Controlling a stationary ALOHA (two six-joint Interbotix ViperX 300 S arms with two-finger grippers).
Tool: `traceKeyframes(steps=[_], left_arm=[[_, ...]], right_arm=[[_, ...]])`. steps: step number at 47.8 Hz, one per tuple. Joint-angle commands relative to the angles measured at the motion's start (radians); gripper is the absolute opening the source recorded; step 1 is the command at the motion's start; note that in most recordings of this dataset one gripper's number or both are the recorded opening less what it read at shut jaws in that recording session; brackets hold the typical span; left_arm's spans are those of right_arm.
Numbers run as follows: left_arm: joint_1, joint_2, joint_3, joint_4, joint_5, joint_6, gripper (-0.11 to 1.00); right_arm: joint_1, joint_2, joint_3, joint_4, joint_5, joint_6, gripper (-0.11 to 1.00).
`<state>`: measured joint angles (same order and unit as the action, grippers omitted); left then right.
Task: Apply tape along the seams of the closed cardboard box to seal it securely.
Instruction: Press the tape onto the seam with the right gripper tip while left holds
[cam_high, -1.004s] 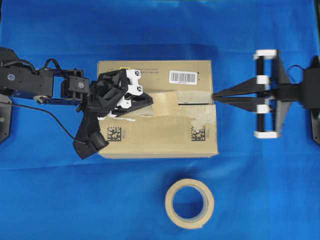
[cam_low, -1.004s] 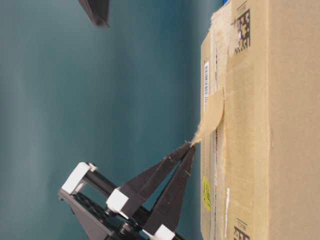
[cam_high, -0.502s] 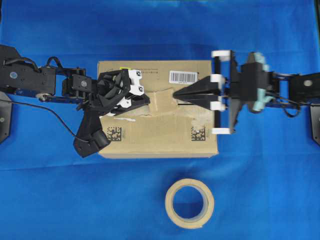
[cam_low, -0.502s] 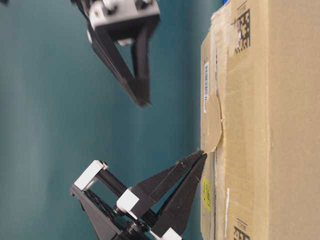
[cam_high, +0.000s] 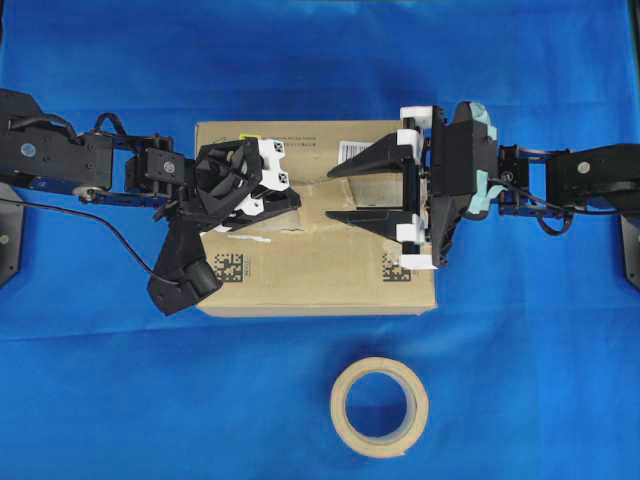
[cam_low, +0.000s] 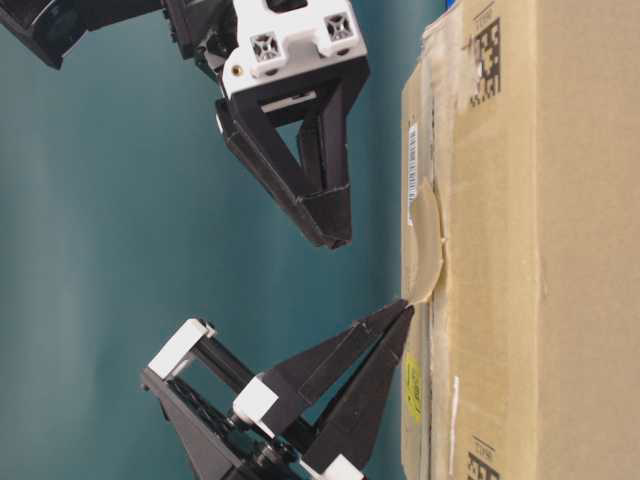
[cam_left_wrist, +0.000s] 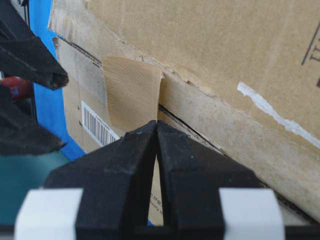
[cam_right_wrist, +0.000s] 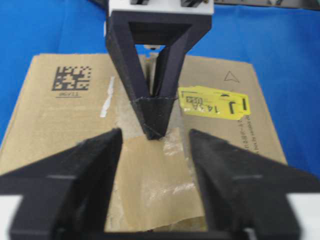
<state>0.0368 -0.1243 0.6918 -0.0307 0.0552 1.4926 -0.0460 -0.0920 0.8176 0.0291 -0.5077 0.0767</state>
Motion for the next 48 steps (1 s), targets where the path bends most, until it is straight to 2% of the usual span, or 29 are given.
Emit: traceKeyframes(steps=[1,9,22,48], left_arm=[[-0.002,-0.011,-0.023,0.002,-0.003,-0.002,0.00],[-0.003,-0.009,-0.025,0.002,0.002,-0.002,0.00],[-0.003,-0.011,-0.023,0.002,0.005,-0.002,0.00],[-0.003,-0.008,-0.026,0.002,0.035,-0.021,0.00]], right_arm=[[-0.002,0.002,-0.017,0.002,-0.011,0.006,0.50],[0.005,0.048,-0.020,0.002,-0.034,0.026,0.39],[0.002,0.103,-0.009,0.002,-0.057,0.043,0.38],[0.003,0.109,0.012,0.003,-0.057,0.077,0.38]])
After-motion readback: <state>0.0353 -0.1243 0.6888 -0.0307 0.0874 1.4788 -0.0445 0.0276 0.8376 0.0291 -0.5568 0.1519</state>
